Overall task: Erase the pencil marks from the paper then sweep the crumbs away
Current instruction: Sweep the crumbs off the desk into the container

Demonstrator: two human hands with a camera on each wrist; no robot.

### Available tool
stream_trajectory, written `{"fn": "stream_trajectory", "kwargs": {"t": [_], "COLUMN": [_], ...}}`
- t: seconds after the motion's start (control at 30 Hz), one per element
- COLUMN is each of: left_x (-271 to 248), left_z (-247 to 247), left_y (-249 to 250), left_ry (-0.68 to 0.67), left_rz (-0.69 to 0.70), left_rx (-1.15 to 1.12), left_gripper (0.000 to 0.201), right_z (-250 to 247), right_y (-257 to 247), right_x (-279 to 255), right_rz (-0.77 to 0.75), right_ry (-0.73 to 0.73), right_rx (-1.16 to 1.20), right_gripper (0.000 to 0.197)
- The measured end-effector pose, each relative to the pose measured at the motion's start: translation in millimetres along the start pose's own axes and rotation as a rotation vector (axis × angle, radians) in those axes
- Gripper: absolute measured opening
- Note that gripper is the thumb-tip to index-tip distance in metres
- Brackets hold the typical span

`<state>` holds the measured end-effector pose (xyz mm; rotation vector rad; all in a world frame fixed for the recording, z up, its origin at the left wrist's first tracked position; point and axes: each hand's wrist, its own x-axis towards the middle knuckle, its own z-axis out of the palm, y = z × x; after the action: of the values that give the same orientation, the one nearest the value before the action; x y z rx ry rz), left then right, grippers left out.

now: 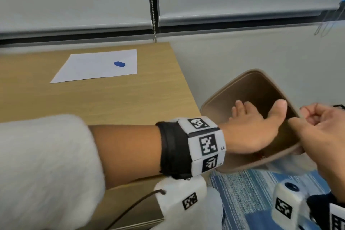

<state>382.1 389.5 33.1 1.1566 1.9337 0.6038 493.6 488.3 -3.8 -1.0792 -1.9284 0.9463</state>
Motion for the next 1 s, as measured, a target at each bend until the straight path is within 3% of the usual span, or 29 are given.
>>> {"fn": "stream_trajectory", "kwargs": {"t": [0.07, 0.13, 0.3, 0.4, 0.47, 0.53, 0.63, 0.73, 0.83, 0.93, 1.0], "left_x": [-8, -22, -81, -119, -123, -106, -56, -12, -8, -24, -38], "left_z": [-14, -38, -80, -67, -52, -37, -6, 22, 16, -5, -25], "left_y": [-5, -39, -137, -167, -171, -156, -113, -63, -38, -57, -84], "left_ry": [0.096, 0.216, 0.366, 0.323, 0.254, 0.224, 0.216, 0.151, 0.149, 0.27, 0.256], "left_rz": [0.01, -0.066, -0.475, -0.576, -0.615, -0.593, -0.408, -0.155, -0.036, -0.037, -0.181], "left_rx": [0.013, 0.089, 0.245, 0.252, 0.405, 0.492, 0.434, 0.204, -0.114, -0.141, 0.063], "left_gripper": [0.09, 0.08, 0.089, 0.105, 0.115, 0.119, 0.116, 0.106, 0.1, 0.081, 0.08], "right_z": [2, 5, 4, 4, 4, 5, 10, 12, 11, 7, 6], "right_y": [5, 7, 5, 6, 8, 2, -6, -7, -5, -5, -4], "right_x": [4, 7, 3, 2, 3, 2, 2, 2, 0, -1, -1], "right_rz": [0.021, 0.027, -0.045, -0.076, -0.085, -0.072, -0.037, -0.008, 0.002, -0.026, -0.041], "right_ry": [-0.007, -0.028, -0.05, -0.049, -0.05, -0.042, -0.016, -0.006, 0.001, -0.012, -0.046], "right_rx": [0.036, 0.067, 0.056, 0.038, 0.043, 0.066, 0.066, 0.042, 0.004, 0.012, 0.035], "right_gripper": [0.026, 0.022, 0.026, 0.026, 0.025, 0.019, 0.02, 0.024, 0.024, 0.022, 0.027]}}
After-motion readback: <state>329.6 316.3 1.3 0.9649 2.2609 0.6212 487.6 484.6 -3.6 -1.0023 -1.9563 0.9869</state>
